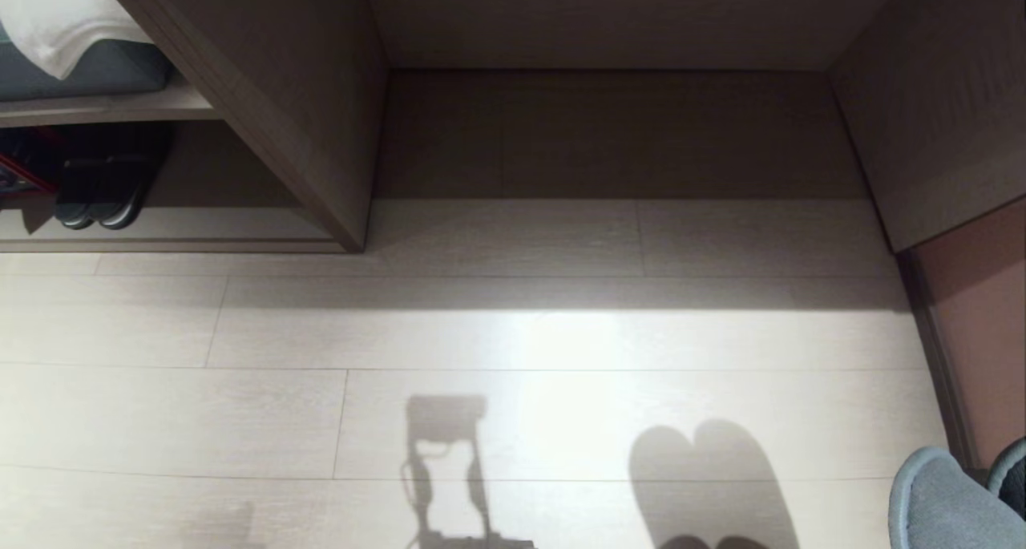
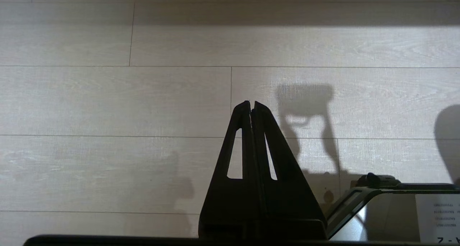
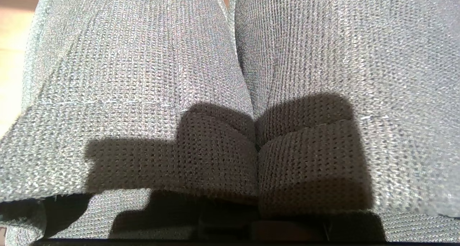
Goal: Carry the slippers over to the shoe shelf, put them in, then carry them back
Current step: Place the slippers into the shoe cabinet
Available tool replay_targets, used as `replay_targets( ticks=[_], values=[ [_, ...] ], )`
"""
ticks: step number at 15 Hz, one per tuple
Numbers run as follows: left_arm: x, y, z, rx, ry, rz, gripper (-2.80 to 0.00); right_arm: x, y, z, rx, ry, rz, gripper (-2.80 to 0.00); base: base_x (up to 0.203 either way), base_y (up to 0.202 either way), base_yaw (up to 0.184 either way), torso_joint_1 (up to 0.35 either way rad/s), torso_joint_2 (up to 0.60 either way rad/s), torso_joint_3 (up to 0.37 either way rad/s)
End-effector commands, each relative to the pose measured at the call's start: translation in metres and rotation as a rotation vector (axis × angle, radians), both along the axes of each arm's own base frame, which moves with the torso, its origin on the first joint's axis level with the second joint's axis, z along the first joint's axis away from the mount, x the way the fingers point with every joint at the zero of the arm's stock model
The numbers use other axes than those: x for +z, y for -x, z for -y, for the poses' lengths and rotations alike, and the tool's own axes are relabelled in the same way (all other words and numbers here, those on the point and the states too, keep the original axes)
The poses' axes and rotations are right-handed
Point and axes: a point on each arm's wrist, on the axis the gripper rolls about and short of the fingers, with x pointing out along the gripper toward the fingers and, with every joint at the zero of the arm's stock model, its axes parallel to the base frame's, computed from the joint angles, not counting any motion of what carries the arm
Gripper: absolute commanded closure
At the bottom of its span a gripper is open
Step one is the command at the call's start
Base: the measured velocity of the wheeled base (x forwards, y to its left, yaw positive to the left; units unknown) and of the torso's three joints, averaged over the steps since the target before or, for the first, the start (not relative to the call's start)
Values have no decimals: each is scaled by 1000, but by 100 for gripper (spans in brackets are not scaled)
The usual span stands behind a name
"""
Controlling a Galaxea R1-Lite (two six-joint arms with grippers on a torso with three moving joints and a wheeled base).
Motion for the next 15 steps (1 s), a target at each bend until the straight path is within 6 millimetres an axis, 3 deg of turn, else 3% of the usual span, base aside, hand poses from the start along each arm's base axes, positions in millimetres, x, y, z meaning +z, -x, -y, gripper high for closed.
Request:
replay_targets(
  ticks=[1,15],
  values=[
    [0,0,0,-1,0,-2,0,0,0,0,1,1,1,0,0,0,0,-1,-1,192],
    [0,0,0,-1,0,0,0,0,0,0,1,1,1,0,0,0,0,2,1,204]
  ],
)
